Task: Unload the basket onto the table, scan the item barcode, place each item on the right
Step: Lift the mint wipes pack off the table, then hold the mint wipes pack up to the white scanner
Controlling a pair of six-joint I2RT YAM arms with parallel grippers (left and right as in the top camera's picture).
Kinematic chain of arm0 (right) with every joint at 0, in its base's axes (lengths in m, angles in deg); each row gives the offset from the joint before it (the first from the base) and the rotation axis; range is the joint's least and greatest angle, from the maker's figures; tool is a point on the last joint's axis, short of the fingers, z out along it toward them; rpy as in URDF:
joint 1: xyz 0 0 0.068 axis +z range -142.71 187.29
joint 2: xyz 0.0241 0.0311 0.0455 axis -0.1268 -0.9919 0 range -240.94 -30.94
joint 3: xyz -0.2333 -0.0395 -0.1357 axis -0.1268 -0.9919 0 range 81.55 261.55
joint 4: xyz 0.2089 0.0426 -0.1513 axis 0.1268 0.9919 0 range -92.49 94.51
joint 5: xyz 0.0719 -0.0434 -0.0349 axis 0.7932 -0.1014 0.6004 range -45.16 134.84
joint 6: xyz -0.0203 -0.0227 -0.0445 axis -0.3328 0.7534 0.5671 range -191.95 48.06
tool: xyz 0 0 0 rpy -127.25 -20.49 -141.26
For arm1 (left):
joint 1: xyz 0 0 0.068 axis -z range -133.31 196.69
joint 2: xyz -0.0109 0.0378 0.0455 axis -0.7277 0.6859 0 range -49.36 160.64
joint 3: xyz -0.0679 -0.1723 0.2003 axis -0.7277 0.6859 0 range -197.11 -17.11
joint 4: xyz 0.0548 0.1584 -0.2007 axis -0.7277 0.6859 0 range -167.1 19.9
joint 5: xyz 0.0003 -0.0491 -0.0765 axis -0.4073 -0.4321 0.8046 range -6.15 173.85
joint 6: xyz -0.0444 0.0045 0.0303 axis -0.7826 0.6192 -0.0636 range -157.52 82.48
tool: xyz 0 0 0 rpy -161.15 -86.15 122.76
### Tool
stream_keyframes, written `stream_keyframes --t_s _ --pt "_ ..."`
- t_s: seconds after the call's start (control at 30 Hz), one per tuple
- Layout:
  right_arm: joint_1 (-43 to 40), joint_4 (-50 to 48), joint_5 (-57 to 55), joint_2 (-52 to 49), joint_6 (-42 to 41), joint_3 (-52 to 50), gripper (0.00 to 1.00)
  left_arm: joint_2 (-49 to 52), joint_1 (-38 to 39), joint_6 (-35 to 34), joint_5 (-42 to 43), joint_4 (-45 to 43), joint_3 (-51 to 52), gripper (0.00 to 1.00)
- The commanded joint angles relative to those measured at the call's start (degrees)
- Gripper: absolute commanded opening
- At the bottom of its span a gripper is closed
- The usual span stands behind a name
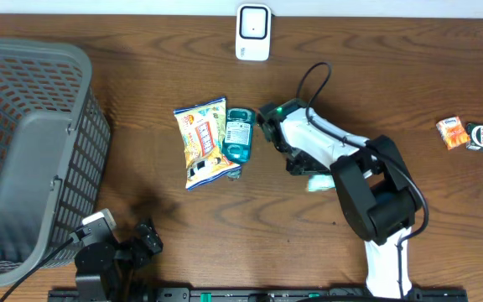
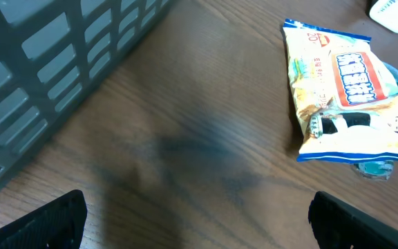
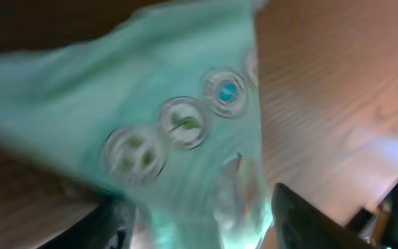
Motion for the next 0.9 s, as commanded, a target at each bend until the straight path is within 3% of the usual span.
stream_keyframes --t_s 0.0,0.13,0.33,0.43,0.57,0.73,0.77,0.87 --pt "-1.11 -0.24 1.38 -5.99 -1.95 -0.66 0.44 -0.09 -0.33 -0.11 0.72 0.63 -0.44 0.98" --pt "-0.68 0.2 2.12 -7.87 1.27 -0.66 0.37 -0.09 -0.33 -0.11 0.72 0.63 -0.44 0.98" --pt "-0.17 0.44 2.19 -7.93 7.63 0.17 0.04 -0.09 -0.33 -0.11 0.74 0.63 -0.44 0.98" --pt "-0.2 1.44 5.97 -7.72 10.58 2.29 0.01 -0.09 -0.33 -0.11 0.74 0.63 -0.44 0.98" --pt "-1.18 1.62 20.24 -6.36 24.65 7.85 0.01 -0.09 -0.33 -0.11 0.74 0.63 -0.44 0.98" --pt "-3.06 1.64 53.53 -2.19 49.86 11.41 0.01 -0.09 -0.33 -0.11 0.72 0.63 -0.44 0.98" --pt "-3.85 3.13 66.31 -0.74 59.47 11.39 0.01 -0.09 -0.33 -0.11 0.74 0.63 -0.44 0.98" --pt "-4.9 5.62 76.72 -0.31 69.24 11.39 0.01 -0.09 -0.33 -0.11 0.72 0.63 -0.44 0.98"
